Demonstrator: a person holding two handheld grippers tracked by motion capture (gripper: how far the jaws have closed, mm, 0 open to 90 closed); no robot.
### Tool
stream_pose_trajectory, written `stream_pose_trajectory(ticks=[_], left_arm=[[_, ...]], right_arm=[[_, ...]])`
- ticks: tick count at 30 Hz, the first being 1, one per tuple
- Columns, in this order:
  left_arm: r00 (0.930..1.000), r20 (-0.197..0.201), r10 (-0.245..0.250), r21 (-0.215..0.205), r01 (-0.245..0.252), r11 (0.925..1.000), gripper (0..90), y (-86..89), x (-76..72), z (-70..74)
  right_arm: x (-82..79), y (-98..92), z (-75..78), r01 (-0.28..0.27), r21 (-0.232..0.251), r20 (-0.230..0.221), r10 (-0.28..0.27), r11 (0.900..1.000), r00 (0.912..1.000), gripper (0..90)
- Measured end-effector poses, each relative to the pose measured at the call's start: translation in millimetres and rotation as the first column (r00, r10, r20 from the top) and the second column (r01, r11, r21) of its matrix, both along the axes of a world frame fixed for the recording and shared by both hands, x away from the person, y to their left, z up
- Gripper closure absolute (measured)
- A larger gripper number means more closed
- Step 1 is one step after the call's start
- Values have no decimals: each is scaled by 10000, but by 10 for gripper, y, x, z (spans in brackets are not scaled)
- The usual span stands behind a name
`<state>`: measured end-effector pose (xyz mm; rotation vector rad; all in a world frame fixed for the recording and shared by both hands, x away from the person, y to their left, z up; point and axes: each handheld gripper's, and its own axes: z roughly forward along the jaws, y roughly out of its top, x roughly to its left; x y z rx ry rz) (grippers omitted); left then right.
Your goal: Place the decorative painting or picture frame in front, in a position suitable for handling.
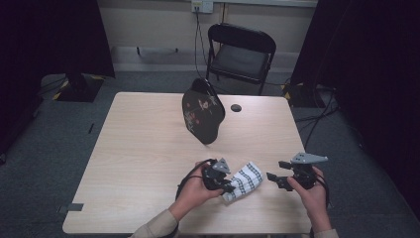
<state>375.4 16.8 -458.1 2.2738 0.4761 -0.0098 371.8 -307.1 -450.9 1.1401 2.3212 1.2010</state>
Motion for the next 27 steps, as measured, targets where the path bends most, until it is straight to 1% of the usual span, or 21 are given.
stream_pose_trajectory(ticks=[3,5,8,9,13,14,16,17,18,19,20,21,22,24,25,27], left_arm=[[9989,45,464,-188,-463,9988,757,285,-19,63],[9977,62,670,-220,-668,9975,756,474,-32,74],[9945,42,1050,-88,-1050,9944,755,729,-53,53],[9935,-6,1136,16,-1136,9935,755,808,-62,43],[9884,-203,1504,141,-1501,9886,752,1071,-121,-20],[9870,-271,1583,118,-1580,9874,752,1124,-137,-37],[9855,-217,1682,227,-1677,9856,751,1225,-165,-62],[9846,-264,1729,231,-1723,9848,751,1272,-179,-78],[9846,-264,1729,231,-1723,9848,751,1272,-179,-78],[9816,-222,1897,207,-1892,9817,750,1369,-201,-96],[9807,-206,1944,284,-1938,9806,750,1412,-208,-100],[9807,-206,1944,284,-1938,9806,750,1412,-208,-100],[9764,-96,2158,389,-2153,9758,750,1498,-225,-102],[9747,-167,2227,350,-2220,9744,749,1570,-241,-96],[9725,-154,2325,344,-2318,9721,743,1594,-249,-98],[9695,-121,2449,267,-2445,9693,710,1623,-247,-103]], right_arm=[[-2,16,-6,4,-37,-13,-4,10000,10000,255],[-2,35,-11,-1,-60,-13,1,10000,10000,255],[1,81,-25,-98,-135,-77,97,9999,9999,253],[3,96,-31,-141,-183,-86,140,9997,9999,252],[10,159,-49,-288,-231,-138,285,9993,9995,248],[13,173,-55,-309,-242,-148,306,9992,9994,246],[16,205,-72,-364,-263,-186,359,9990,9992,246],[19,221,-79,-401,-254,-203,396,9989,9990,245],[18,239,-84,-405,-258,-216,400,9988,9990,245],[18,257,-88,-452,-282,-223,446,9986,9988,244],[18,275,-91,-487,-302,-233,480,9984,9986,243],[19,292,-93,-513,-287,-235,507,9983,9984,242],[19,312,-94,-557,-254,-280,549,9981,9981,240],[22,358,-97,-667,-292,-278,659,9973,9974,237],[23,381,-97,-744,-314,-298,735,9967,9969,237],[28,429,-102,-814,-324,-283,805,9962,9964,232]])
